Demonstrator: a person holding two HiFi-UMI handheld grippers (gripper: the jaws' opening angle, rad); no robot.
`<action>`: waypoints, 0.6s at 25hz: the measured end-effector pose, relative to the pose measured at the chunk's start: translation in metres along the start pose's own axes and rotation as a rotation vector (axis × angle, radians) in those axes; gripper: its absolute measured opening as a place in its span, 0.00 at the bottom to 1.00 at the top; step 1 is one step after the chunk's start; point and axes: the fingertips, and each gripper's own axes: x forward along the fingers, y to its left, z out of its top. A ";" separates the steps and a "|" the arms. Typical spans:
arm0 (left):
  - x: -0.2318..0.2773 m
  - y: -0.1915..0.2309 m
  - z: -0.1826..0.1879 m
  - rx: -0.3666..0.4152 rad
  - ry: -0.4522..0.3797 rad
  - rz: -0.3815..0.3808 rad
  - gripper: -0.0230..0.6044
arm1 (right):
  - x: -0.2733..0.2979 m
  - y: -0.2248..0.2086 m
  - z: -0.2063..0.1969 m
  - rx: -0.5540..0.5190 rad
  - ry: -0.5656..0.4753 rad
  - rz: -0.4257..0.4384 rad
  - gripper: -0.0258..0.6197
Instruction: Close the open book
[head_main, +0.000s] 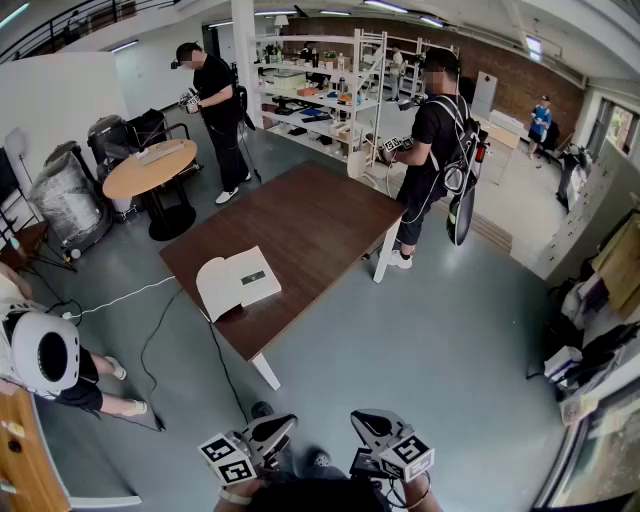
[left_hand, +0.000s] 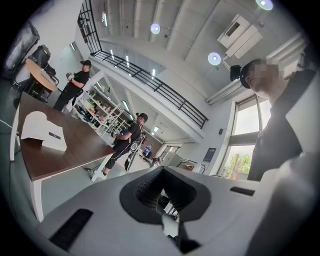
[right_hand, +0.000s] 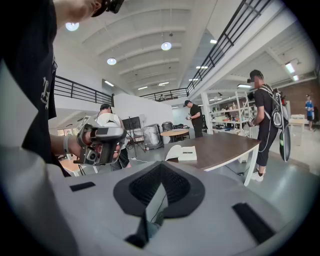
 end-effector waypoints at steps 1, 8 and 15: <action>-0.001 0.002 0.001 0.000 -0.001 -0.001 0.04 | 0.003 0.000 0.000 -0.004 0.006 -0.004 0.02; -0.011 0.025 0.015 -0.027 -0.051 -0.007 0.04 | 0.027 -0.004 0.000 -0.024 0.024 -0.009 0.02; -0.018 0.045 0.026 -0.035 -0.081 0.007 0.04 | 0.053 0.006 0.000 -0.055 0.061 0.027 0.02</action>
